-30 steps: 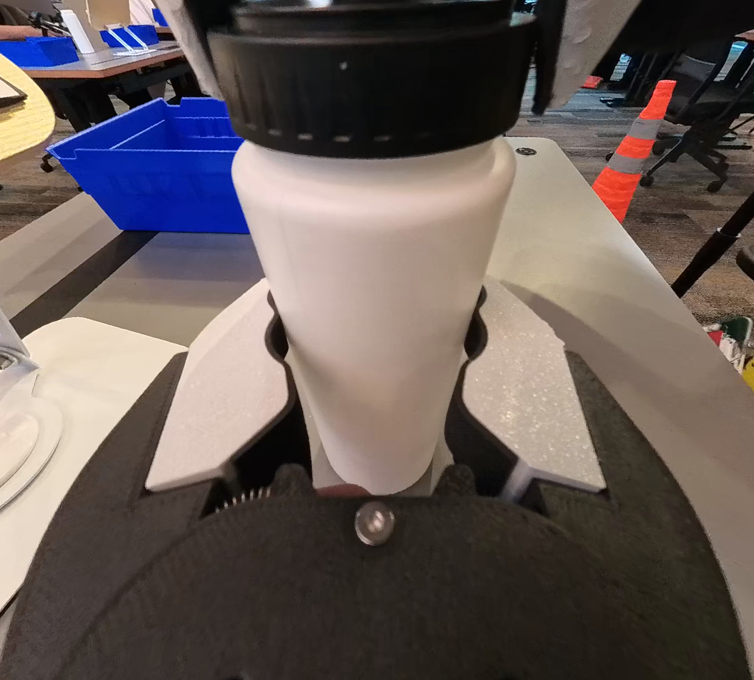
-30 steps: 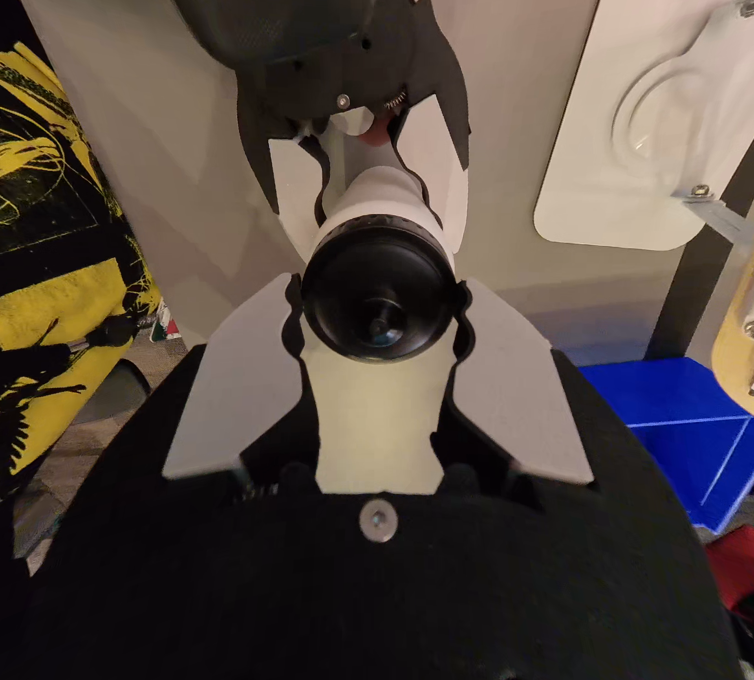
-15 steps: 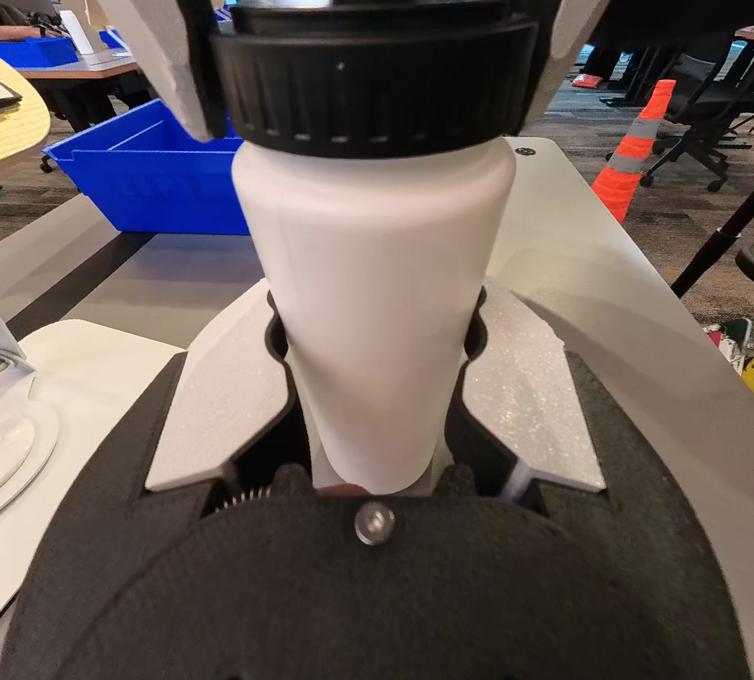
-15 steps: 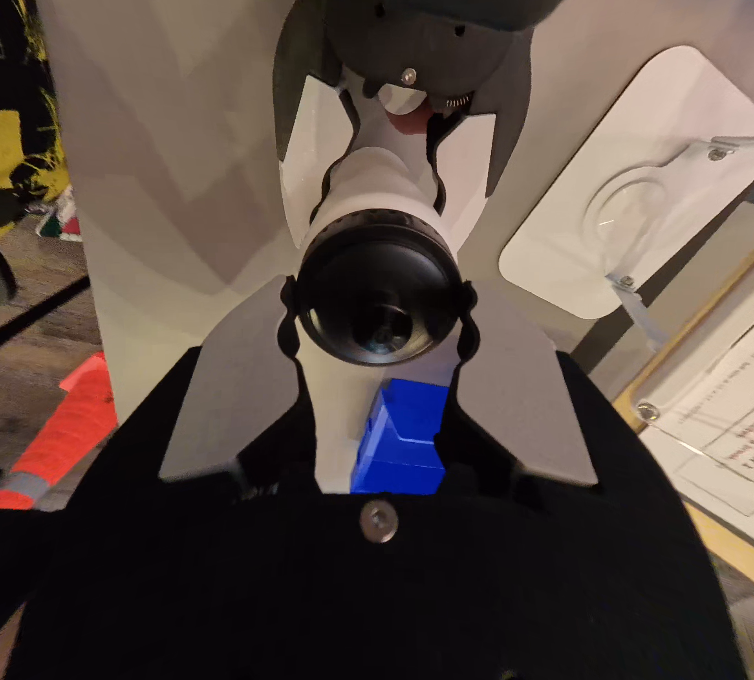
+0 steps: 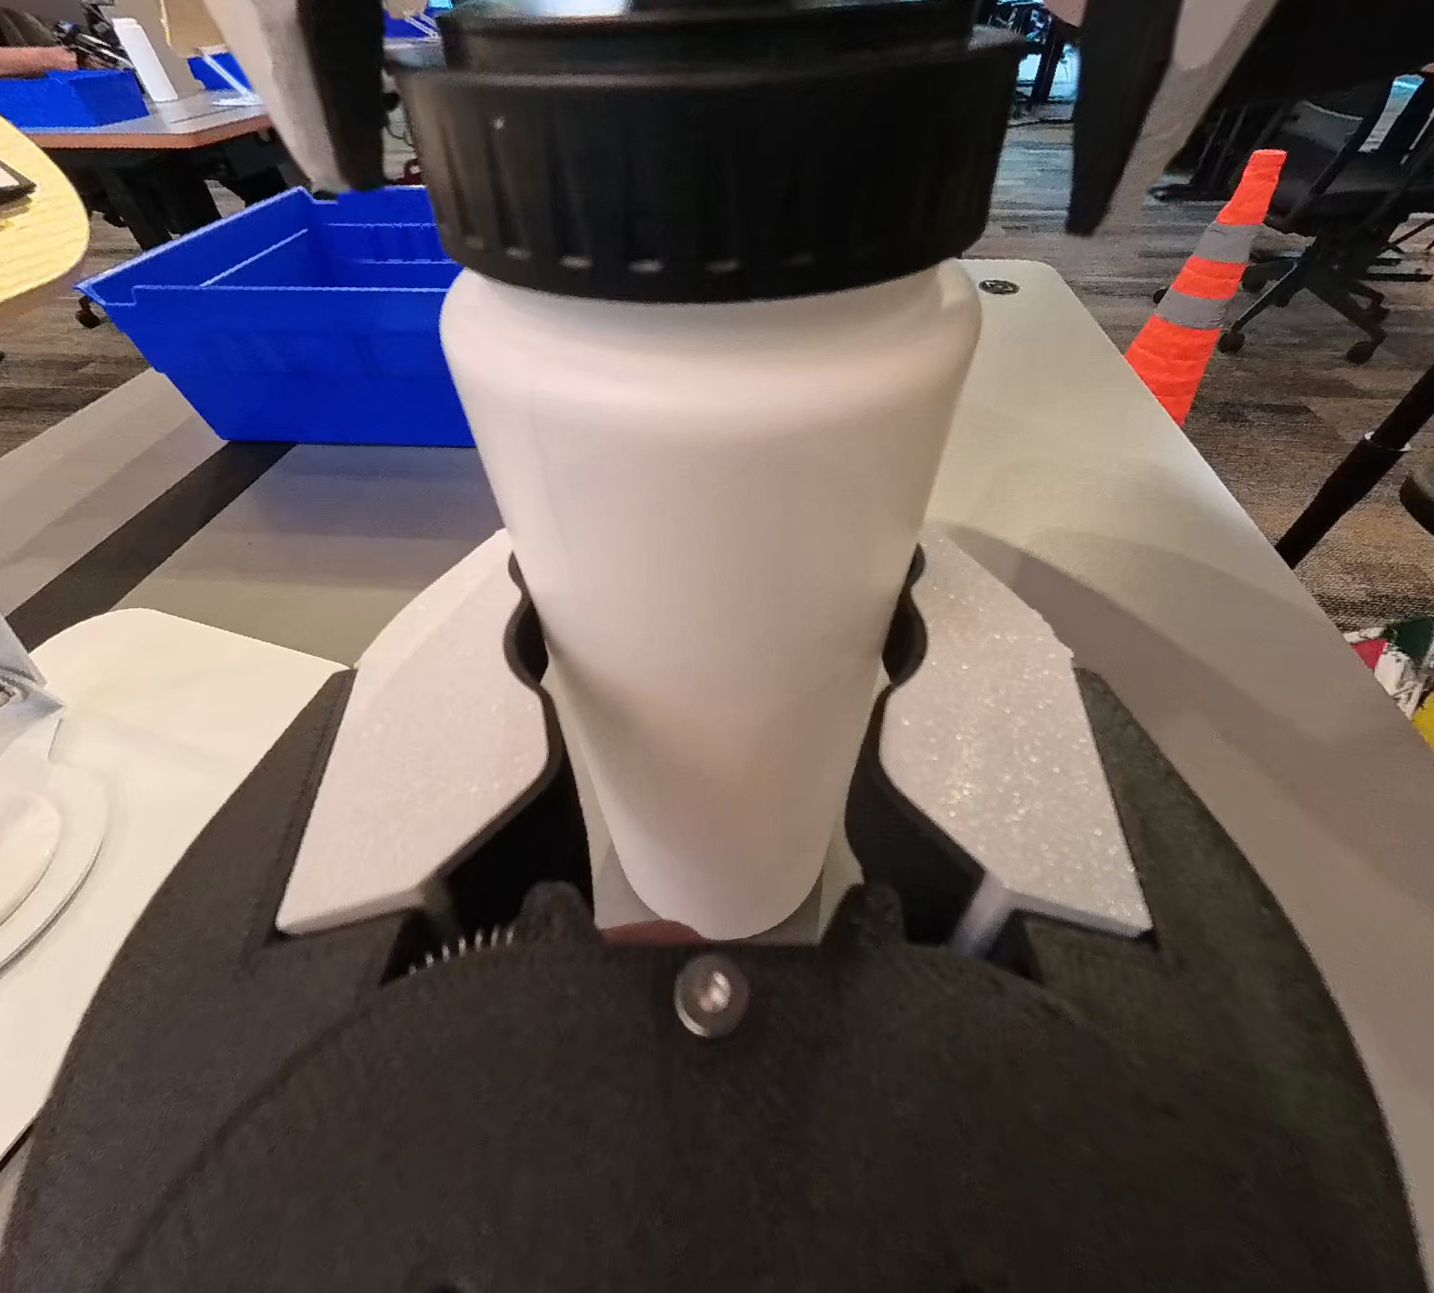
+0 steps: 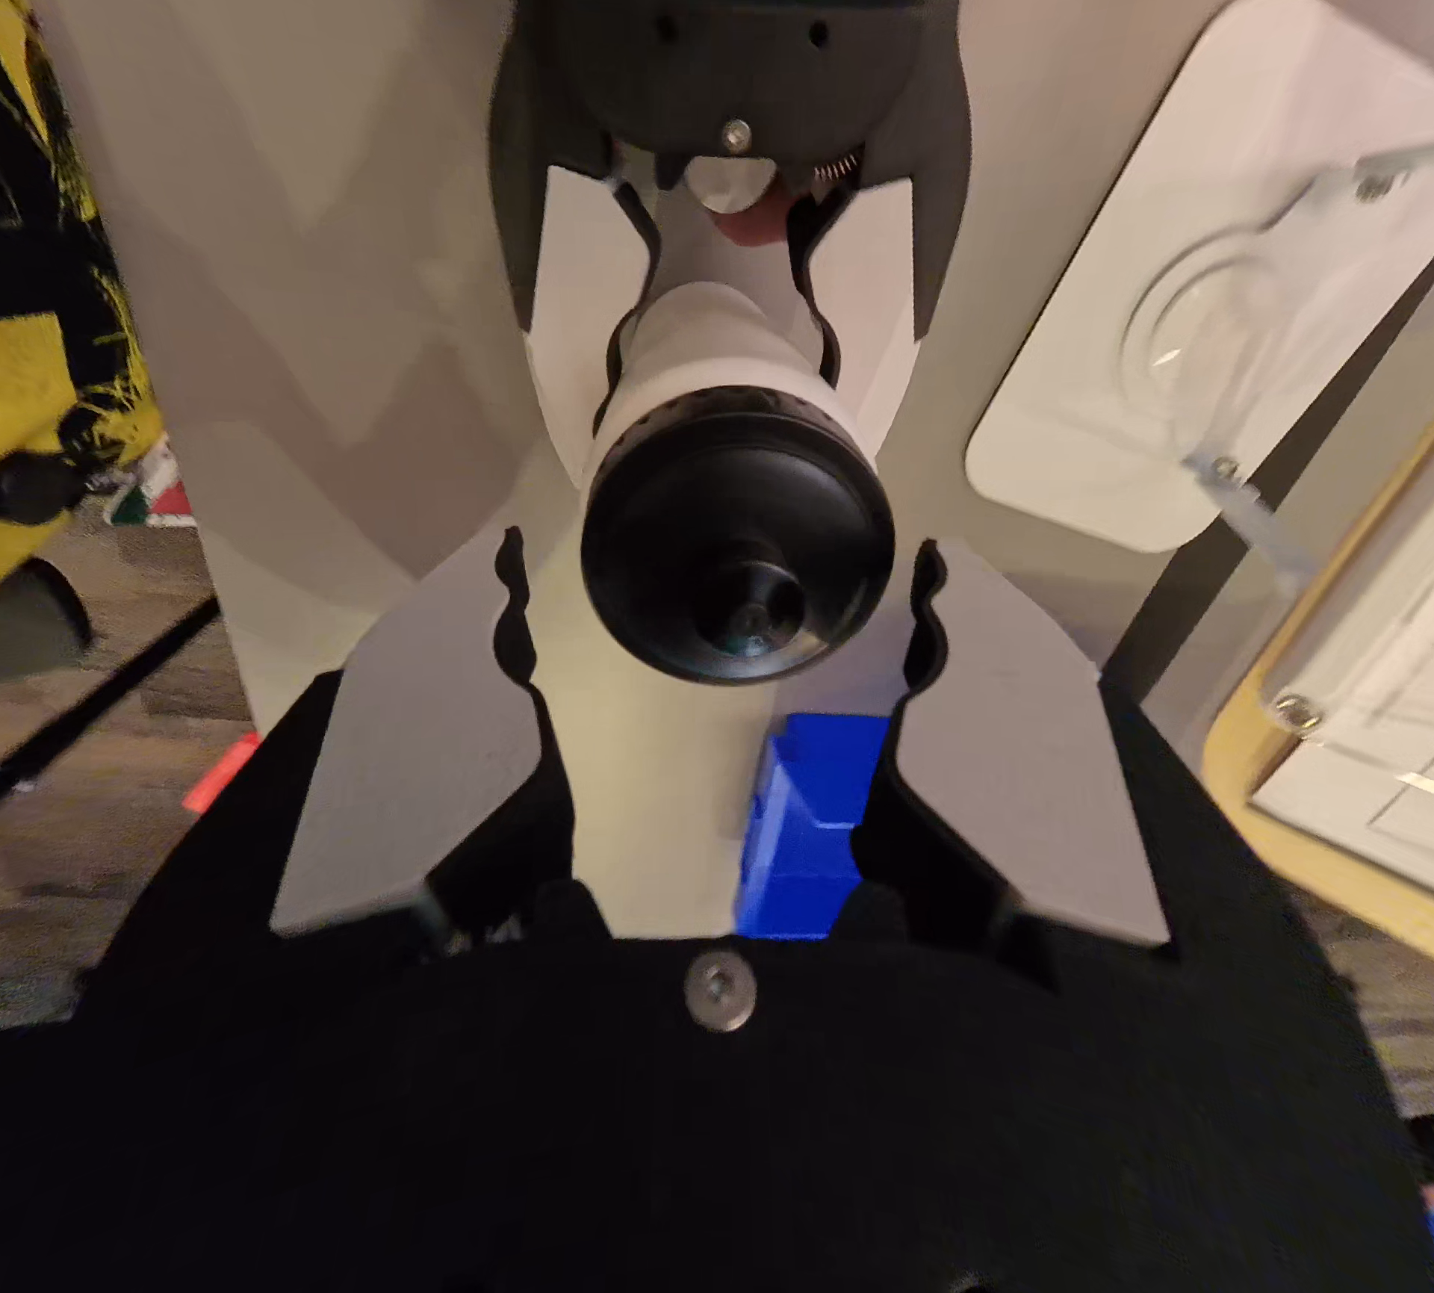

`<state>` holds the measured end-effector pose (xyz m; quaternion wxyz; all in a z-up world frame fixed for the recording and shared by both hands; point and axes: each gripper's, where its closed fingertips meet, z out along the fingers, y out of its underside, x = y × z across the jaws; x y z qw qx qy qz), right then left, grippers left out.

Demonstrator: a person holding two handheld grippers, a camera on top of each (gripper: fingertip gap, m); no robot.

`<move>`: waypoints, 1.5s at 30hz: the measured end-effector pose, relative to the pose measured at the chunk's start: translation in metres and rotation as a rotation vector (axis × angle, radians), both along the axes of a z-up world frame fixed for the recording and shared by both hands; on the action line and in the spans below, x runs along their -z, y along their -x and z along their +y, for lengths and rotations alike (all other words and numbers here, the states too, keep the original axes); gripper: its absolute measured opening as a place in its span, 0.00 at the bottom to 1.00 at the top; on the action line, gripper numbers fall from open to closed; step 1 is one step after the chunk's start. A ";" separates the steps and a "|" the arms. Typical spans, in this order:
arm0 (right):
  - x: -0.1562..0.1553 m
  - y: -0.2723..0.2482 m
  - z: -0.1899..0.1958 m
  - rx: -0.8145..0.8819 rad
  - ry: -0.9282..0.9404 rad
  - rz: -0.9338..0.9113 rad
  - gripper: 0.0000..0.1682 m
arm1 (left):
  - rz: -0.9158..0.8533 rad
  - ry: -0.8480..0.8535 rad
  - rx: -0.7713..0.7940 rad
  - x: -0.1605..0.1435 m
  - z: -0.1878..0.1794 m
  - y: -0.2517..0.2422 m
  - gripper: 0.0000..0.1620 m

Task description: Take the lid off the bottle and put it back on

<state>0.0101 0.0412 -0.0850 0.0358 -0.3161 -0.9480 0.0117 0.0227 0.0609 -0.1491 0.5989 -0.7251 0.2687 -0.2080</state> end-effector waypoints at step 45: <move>-0.013 0.002 0.003 -0.037 0.019 0.049 0.51 | 0.004 0.000 0.009 0.000 -0.001 -0.004 0.54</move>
